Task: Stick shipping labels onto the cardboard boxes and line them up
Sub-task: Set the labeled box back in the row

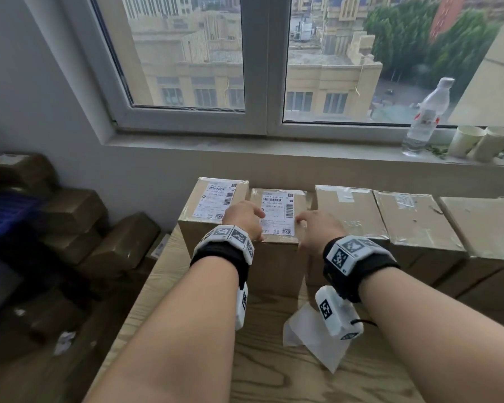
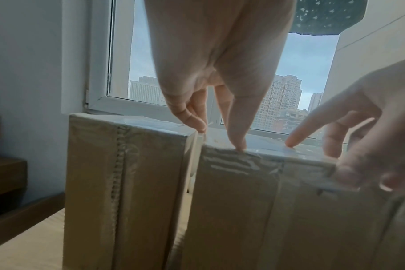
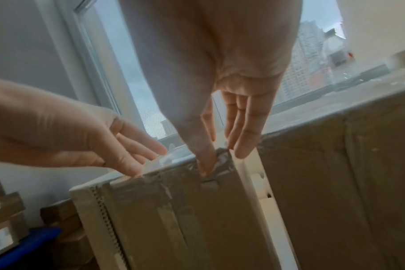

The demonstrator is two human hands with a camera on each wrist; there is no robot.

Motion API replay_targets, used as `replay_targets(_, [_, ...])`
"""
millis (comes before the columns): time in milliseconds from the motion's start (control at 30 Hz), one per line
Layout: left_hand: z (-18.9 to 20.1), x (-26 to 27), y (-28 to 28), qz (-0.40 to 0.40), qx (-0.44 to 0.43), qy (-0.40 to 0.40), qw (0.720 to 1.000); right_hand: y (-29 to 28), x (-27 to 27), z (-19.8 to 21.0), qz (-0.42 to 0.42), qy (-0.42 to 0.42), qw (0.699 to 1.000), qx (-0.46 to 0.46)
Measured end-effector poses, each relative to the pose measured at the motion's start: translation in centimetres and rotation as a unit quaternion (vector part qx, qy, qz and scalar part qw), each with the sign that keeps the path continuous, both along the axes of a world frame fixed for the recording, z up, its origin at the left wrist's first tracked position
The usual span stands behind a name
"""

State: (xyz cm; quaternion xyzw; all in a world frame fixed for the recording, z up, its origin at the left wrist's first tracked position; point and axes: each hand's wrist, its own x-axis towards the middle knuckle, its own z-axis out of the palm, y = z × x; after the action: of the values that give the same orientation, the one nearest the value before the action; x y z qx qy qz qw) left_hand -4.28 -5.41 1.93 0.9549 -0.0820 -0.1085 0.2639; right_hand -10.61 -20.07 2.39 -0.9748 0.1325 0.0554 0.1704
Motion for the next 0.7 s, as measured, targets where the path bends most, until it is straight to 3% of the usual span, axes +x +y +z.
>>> replay_targets(700, [0.0,3.3,-2.1,0.025,0.014,-0.007,1.0,-1.3,3.5,-0.3,-0.024,-0.006,0.998,0.049])
